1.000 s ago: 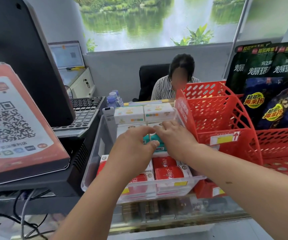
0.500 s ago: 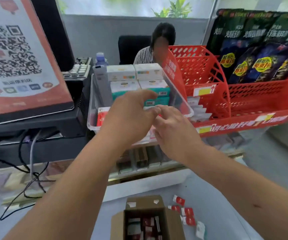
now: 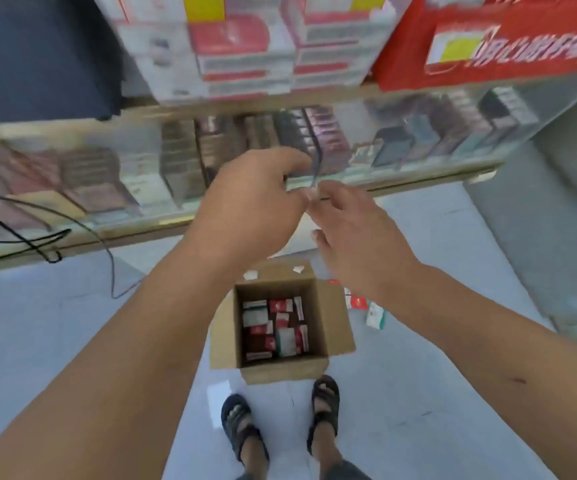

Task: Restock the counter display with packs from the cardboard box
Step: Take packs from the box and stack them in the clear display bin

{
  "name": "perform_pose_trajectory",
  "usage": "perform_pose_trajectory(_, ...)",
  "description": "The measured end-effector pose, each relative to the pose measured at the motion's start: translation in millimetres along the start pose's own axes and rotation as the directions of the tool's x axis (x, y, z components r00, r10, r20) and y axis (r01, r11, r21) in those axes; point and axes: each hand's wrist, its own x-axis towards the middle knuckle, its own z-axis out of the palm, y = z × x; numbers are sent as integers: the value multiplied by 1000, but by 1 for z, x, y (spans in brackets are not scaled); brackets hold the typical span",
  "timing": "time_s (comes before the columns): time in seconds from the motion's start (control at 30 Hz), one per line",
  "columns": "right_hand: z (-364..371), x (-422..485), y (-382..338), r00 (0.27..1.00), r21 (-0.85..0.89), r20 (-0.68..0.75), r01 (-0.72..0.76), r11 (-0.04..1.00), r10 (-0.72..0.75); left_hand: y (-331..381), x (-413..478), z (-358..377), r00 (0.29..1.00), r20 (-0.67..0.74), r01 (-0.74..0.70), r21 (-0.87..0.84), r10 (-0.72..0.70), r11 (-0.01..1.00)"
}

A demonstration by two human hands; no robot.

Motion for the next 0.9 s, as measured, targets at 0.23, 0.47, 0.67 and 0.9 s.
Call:
perform_pose_trajectory(0.23, 137, -26, 26, 979, -13, 202, -12, 1000, 14, -96, 10, 104, 987, 86, 131, 17, -132, 991)
perform_pose_trajectory(0.47, 301, -49, 47, 888, 11, 459, 19, 1000, -22, -212, 13, 211, 929, 214, 303, 29, -302, 952)
perform_pose_trajectory(0.67, 449, -77, 53, 711, -9, 702, 66, 998, -41, -314, 5, 305, 879, 294, 376, 55, -375, 925)
perform_pose_trajectory(0.9, 588, -86, 54, 417, -65, 908, 237, 969, -41, -399, 8, 400, 802, 359, 488, 68, -478, 870)
